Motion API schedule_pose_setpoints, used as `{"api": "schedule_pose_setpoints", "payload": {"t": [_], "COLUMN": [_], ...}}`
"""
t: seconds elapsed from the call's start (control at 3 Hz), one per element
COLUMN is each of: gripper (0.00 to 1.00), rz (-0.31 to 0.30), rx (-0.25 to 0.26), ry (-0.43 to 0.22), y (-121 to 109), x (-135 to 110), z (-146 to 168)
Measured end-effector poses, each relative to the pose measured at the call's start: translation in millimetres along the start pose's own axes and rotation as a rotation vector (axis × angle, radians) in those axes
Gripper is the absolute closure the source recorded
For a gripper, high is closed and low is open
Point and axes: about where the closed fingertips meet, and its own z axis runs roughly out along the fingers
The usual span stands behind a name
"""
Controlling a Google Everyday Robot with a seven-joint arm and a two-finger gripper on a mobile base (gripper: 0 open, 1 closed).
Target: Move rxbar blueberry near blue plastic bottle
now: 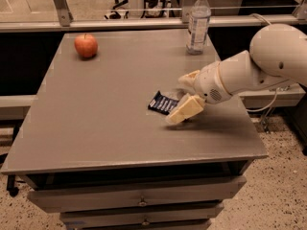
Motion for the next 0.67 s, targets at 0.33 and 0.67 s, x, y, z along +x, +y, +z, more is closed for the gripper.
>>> {"api": "schedule_pose_setpoints", "payload": {"t": [0.33, 0.67], "gripper": [0.41, 0.65], "rz": [0.012, 0.023], "rx": [0.007, 0.016], "ry": [-0.001, -0.002], "y": [-1.6, -2.3], "x": [6.0, 8.9], "z": [0.5, -0.8]}}
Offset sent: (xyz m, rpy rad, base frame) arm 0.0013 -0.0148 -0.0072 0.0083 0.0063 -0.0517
